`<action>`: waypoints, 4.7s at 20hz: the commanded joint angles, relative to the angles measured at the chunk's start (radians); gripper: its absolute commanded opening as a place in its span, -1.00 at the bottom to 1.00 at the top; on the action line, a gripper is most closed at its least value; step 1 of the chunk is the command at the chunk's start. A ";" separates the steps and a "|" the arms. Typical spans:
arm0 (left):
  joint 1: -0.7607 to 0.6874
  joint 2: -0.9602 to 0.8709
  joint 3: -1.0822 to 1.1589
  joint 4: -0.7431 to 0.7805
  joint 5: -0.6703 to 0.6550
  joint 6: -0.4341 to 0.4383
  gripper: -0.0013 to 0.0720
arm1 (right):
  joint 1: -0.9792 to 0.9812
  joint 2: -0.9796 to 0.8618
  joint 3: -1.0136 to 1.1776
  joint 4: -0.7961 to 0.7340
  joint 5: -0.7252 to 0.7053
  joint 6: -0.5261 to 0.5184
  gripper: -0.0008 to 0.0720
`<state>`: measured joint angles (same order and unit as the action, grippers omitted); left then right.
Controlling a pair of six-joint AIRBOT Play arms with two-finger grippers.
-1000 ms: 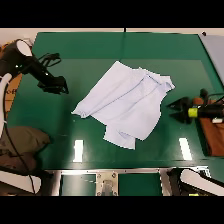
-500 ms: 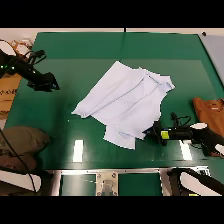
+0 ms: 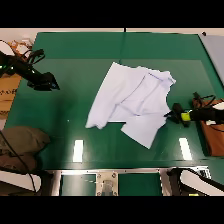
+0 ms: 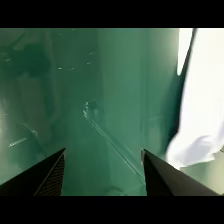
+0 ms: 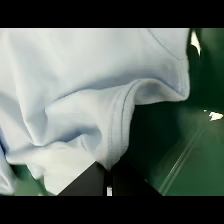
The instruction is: Fold the shirts.
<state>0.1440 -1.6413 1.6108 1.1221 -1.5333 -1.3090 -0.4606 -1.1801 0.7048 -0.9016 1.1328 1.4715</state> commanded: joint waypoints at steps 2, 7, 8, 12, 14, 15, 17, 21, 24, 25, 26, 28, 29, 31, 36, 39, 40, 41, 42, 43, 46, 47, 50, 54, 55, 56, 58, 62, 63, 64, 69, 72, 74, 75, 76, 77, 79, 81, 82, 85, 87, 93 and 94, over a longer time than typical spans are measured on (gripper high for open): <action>-0.005 0.000 -0.161 -0.200 0.008 0.014 0.55 | -0.121 -0.008 0.093 -0.123 0.009 0.060 -0.93; -0.192 0.000 -0.509 -0.300 0.208 0.092 0.34 | -0.095 -0.052 0.094 -0.092 0.000 0.035 -0.93; -0.247 0.000 -0.541 -0.304 0.279 0.091 0.34 | -0.088 -0.058 0.093 -0.082 -0.007 0.035 -0.93; -0.416 -0.005 -0.575 -0.368 0.432 0.087 0.33 | -0.077 -0.064 0.093 -0.077 -0.036 0.022 -0.93; -0.483 -0.012 -0.575 -0.377 0.455 0.087 0.33 | -0.077 -0.065 0.093 -0.075 -0.048 0.009 -0.93; -0.511 -0.016 -0.575 -0.377 0.468 0.088 0.33 | -0.077 -0.065 0.093 -0.075 -0.052 0.009 -0.93; -0.557 -0.027 -0.575 -0.403 0.496 0.088 0.33 | -0.077 -0.065 0.093 -0.075 -0.053 0.009 -0.93; -0.555 -0.024 -0.560 -0.418 0.424 0.130 -0.93 | -0.078 -0.065 0.093 -0.076 -0.058 0.008 -0.93; -0.492 -0.023 -0.508 -0.411 0.331 0.148 -0.91 | -0.078 -0.064 0.096 -0.077 -0.060 0.002 -0.93; -0.463 -0.014 -0.478 -0.409 0.298 0.147 -0.91 | -0.078 -0.064 0.105 -0.078 -0.058 -0.018 -0.93; -0.431 0.004 -0.448 -0.399 0.277 0.143 -0.91 | -0.078 -0.063 0.127 -0.079 -0.050 -0.018 -0.93; -0.357 0.074 -0.383 -0.329 0.262 0.099 -0.91 | -0.079 -0.061 0.213 -0.077 0.014 -0.016 -0.93; -0.316 0.120 -0.347 -0.296 0.250 0.079 -0.91 | -0.079 -0.055 0.272 -0.074 0.061 -0.013 -0.93; -0.237 0.210 -0.274 -0.290 0.209 0.071 -0.91 | -0.079 -0.020 0.383 -0.031 0.131 -0.012 -0.93; -0.149 0.357 -0.121 -0.299 0.144 0.072 -0.91 | -0.053 0.112 0.610 0.137 0.196 -0.012 -0.93; -0.200 0.359 -0.179 -0.322 0.110 0.087 -0.91 | 0.044 0.153 0.533 0.122 0.230 -0.012 -0.93; -0.222 0.359 -0.226 -0.321 0.111 0.089 -0.91 | 0.072 0.159 0.481 0.113 0.229 -0.012 -0.93; -0.239 0.359 -0.277 -0.321 0.112 0.098 -0.91 | 0.093 0.161 0.418 0.103 0.229 -0.013 -0.93; -0.255 0.359 -0.339 -0.321 0.113 0.109 -0.91 | 0.104 0.161 0.352 0.090 0.224 -0.013 -0.93; -0.264 0.359 -0.402 -0.321 0.121 0.115 -0.91 | 0.110 0.160 0.275 0.079 0.214 -0.014 -0.93; -0.274 0.358 -0.634 -0.319 0.234 0.154 -0.91 | 0.116 0.160 0.042 0.075 0.141 -0.070 -0.93; -0.274 0.357 -0.719 -0.318 0.306 0.169 -0.91 | 0.116 0.160 -0.032 0.076 0.103 -0.083 -0.93; -0.274 0.317 -0.879 -0.318 0.457 0.192 -0.90 | 0.116 0.150 -0.166 0.075 0.019 -0.123 -0.93; -0.274 0.308 -0.866 -0.286 0.425 0.171 0.72 | 0.115 0.143 -0.174 0.076 0.010 -0.146 -0.93; -0.274 0.308 -0.846 -0.235 0.384 0.154 0.72 | 0.115 0.143 -0.174 0.074 0.008 -0.149 -0.93; -0.274 0.308 -0.829 -0.162 0.351 0.117 0.72 | 0.114 0.143 -0.174 0.074 0.008 -0.154 -0.93; -0.274 0.308 -0.839 -0.098 0.338 0.040 0.72 | 0.114 0.143 -0.174 0.074 0.008 -0.172 -0.93; -0.274 0.307 -0.972 -0.341 0.405 0.098 0.72 | 0.114 0.143 -0.174 0.075 -0.019 -0.175 -0.93; -0.274 0.307 -1.010 -0.412 0.433 0.127 0.72 | 0.114 0.143 -0.174 0.075 -0.034 -0.175 -0.93; -0.274 0.307 -1.047 -0.472 0.470 0.160 0.72 | 0.114 0.143 -0.174 0.075 -0.051 -0.175 -0.93; -0.274 0.307 -1.104 -0.573 0.476 0.271 -0.73 | 0.114 0.143 -0.174 0.082 -0.066 -0.174 -0.93; -0.274 0.308 -1.096 -0.560 0.405 0.296 -0.91 | 0.114 0.143 -0.174 0.082 -0.041 -0.174 -0.93; -0.274 0.310 -1.054 -0.494 0.367 0.277 -0.91 | 0.111 0.143 -0.172 0.068 -0.040 -0.174 -0.93; -0.274 0.319 -1.025 -0.437 0.357 0.238 -0.91 | 0.098 0.143 -0.167 0.055 -0.040 -0.170 -0.93; -0.274 0.325 -0.990 -0.370 0.346 0.200 -0.91 | 0.075 0.143 -0.158 0.045 -0.040 -0.167 -0.94; -0.274 0.336 -0.952 -0.282 0.334 0.151 -0.91 | 0.043 0.143 -0.145 0.026 -0.040 -0.155 -0.93; -0.274 0.359 -0.873 -0.103 0.294 0.055 -0.91 | -0.040 0.144 -0.106 -0.079 -0.025 -0.087 -0.94; -0.274 0.383 -0.783 0.050 0.253 -0.010 -0.91 | -0.129 0.144 -0.065 -0.188 -0.012 0.012 -0.93; -0.274 0.388 -0.733 0.100 0.235 -0.036 -0.91 | -0.169 0.144 -0.050 -0.196 -0.005 0.029 -0.94; -0.274 0.391 -0.560 0.056 0.185 -0.048 -0.91 | -0.184 0.144 -0.019 -0.094 0.022 -0.012 -0.94; -0.274 0.393 -0.423 0.026 0.163 -0.045 -0.91 | -0.154 0.145 0.046 0.041 0.091 -0.083 -0.94; -0.274 0.430 0.241 0.064 0.068 -0.095 -0.91 | -0.134 0.263 0.623 0.233 0.271 -0.041 -0.94; -0.274 0.446 0.366 0.098 0.089 -0.119 -0.91 | -0.134 0.286 0.758 0.232 0.269 -0.004 -0.93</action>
<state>-0.1303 -1.2205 1.6680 1.1656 -1.4361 -1.3735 -0.5964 -0.9501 1.1801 -0.7387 1.3533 1.4113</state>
